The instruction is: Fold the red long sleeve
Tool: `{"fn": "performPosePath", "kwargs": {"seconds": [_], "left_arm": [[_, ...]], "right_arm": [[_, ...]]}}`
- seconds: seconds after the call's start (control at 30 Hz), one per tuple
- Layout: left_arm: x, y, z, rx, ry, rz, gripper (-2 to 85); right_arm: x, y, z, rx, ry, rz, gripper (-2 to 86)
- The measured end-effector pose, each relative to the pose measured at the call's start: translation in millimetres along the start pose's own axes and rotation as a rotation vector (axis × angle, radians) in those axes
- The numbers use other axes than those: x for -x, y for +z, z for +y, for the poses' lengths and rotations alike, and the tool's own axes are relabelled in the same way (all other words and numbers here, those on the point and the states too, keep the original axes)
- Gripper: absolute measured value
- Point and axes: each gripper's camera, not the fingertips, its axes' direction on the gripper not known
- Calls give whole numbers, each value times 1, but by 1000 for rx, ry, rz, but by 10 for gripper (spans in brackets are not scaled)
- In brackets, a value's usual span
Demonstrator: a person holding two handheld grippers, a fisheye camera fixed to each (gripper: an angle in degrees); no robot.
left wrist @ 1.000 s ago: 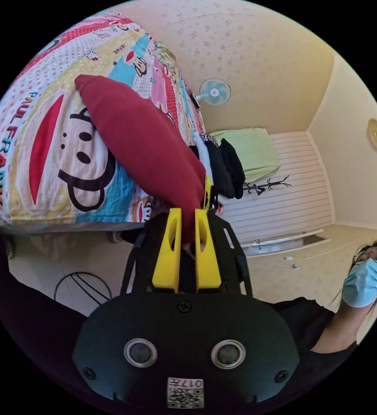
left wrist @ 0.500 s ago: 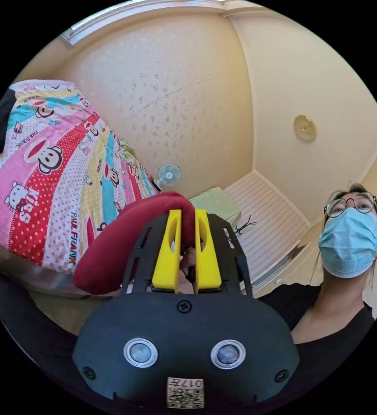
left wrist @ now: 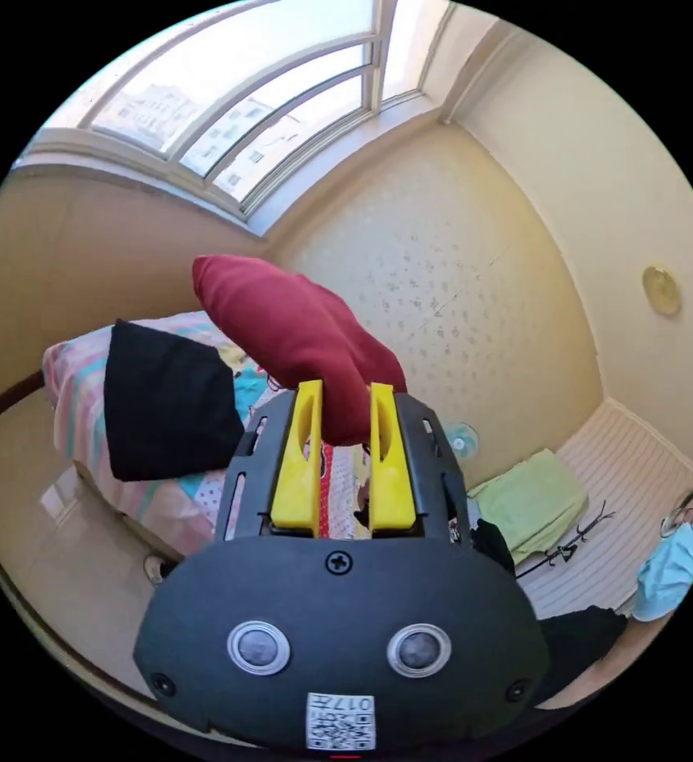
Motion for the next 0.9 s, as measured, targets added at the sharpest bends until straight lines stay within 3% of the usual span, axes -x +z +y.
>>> {"fn": "performPosePath", "kwargs": {"seconds": [0.1,0.2,0.3,0.37,0.6,0.67,0.7,0.73,0.83,0.9], "left_arm": [[75,30,64,112,-189,-165,114],[117,53,153,231,-370,-107,113],[90,63,210,183,-379,-60,95],[50,92,211,235,-242,-81,89],[-150,312,240,874,426,-61,103],[-182,373,282,1055,547,-121,115],[-192,411,316,1214,600,-183,131],[-199,435,343,1266,633,-298,134],[-225,424,371,1106,727,-450,133],[-230,419,379,1065,725,-459,114]], "right_arm": [[-84,22,67,128,187,132,94],[-138,-19,155,193,232,165,74],[-160,-110,237,190,298,320,71],[-155,-178,273,152,323,430,64],[-60,-395,327,-196,349,972,86],[-34,-425,339,-311,355,1021,86],[-18,-440,348,-378,345,1032,86],[-11,-446,352,-403,340,1037,85],[8,-467,373,-445,362,1078,85],[16,-478,390,-438,396,1116,87]]}}
